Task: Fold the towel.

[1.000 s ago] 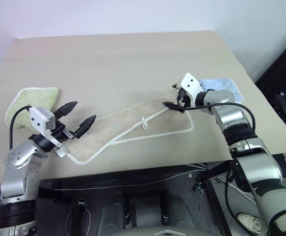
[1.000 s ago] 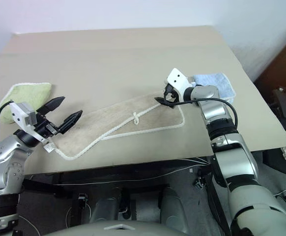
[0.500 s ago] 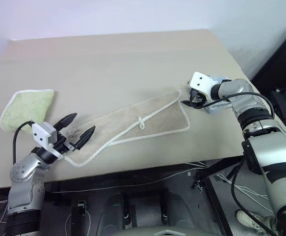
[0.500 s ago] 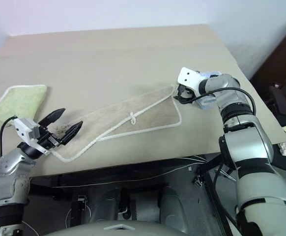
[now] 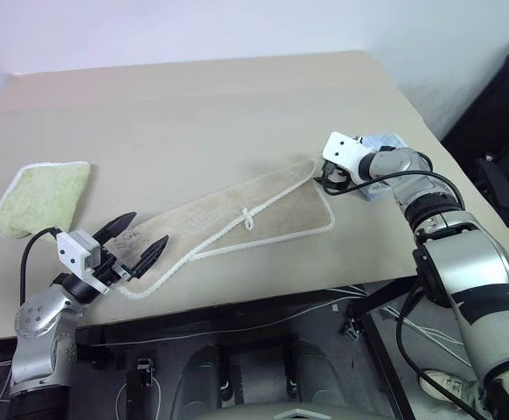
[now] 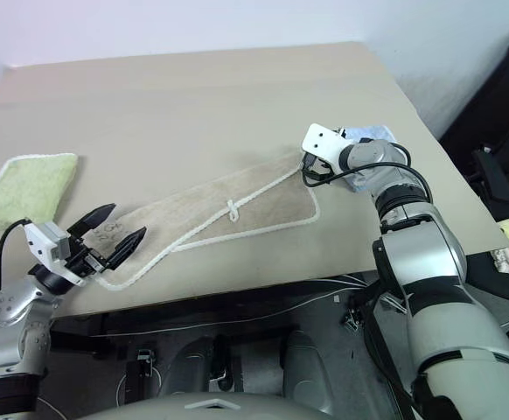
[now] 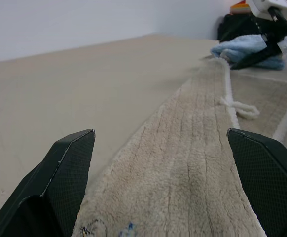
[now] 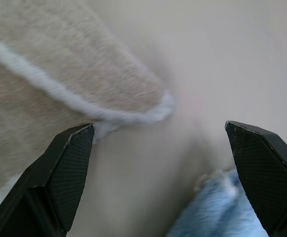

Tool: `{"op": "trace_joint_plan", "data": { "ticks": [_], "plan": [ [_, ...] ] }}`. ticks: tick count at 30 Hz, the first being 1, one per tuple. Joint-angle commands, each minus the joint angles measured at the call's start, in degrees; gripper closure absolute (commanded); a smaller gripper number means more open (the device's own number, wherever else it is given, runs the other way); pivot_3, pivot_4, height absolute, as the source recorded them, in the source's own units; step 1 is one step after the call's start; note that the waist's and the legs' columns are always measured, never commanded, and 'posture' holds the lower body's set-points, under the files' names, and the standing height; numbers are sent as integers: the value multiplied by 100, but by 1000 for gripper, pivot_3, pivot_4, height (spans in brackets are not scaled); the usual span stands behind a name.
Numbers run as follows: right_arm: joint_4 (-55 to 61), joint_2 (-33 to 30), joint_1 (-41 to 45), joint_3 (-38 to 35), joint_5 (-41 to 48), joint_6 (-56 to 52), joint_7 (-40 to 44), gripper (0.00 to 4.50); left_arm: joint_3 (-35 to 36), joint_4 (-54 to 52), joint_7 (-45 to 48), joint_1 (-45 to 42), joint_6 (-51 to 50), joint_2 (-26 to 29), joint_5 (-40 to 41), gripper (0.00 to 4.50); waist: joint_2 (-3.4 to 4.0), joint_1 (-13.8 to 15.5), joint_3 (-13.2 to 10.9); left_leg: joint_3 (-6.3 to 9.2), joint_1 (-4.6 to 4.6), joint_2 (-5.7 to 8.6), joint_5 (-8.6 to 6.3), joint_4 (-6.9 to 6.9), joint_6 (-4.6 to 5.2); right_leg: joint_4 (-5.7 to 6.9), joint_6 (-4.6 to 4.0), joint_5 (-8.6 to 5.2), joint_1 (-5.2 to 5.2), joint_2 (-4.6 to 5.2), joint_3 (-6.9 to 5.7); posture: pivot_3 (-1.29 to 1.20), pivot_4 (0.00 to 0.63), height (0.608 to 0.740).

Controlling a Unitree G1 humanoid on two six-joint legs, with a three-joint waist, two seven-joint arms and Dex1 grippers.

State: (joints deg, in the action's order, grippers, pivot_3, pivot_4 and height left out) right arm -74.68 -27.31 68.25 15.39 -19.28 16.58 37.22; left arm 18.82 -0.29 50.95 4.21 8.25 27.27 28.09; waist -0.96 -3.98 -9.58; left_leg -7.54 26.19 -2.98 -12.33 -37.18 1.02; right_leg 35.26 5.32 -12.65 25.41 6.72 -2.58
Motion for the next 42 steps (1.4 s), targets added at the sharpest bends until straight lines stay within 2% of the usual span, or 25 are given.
{"op": "trace_joint_plan", "data": {
  "ticks": [1, 14, 19, 27, 37, 42],
  "plan": [
    [-32, 80, 240, -70, -44, -27, -251, 21, 113, -360, -97, 74, 65, 77, 17, 0, 0, 1, 0, 0, 0, 0, 0, 0, 0, 0, 0, 0, 0, 0, 0, 0, 150, 740],
    [-144, 386, 302, -31, -302, 90, -747, 21, 196, -933, -438, 367, -163, 203, 45, 0, 1, -2, -1, 0, -1, 0, 1, 2, -4, 2, 0, 0, 0, 0, 0, 0, 150, 740],
    [-147, 407, 247, -4, -351, 277, -666, 1557, 282, -703, -333, 352, -70, 262, 79, 0, 2, -3, -1, -1, -1, 1, 1, 2, -3, 1, 0, 0, 0, -1, 0, 0, 150, 740],
    [-172, 385, 232, 29, -497, 410, -737, 4390, 314, -362, -134, 376, 246, 225, 52, 0, 2, -5, -1, -1, -2, 1, 1, 3, -4, 1, -1, 0, 0, -1, 0, 0, 150, 740],
    [-115, 215, 328, 84, -618, 635, -751, 4484, 288, -136, -16, 284, 433, 228, 10, 0, 2, -3, -1, -1, -2, 0, -2, 3, -11, 1, -1, -1, 0, -1, 0, 0, 150, 740],
    [84, 161, 534, -444, -38, 600, -427, 4484, 259, -263, 76, 389, 393, 336, -30, 0, 7, -6, -4, -1, -2, 0, -2, 3, -11, 1, -1, -1, 1, -1, 0, 0, 150, 740]
  ]
}}
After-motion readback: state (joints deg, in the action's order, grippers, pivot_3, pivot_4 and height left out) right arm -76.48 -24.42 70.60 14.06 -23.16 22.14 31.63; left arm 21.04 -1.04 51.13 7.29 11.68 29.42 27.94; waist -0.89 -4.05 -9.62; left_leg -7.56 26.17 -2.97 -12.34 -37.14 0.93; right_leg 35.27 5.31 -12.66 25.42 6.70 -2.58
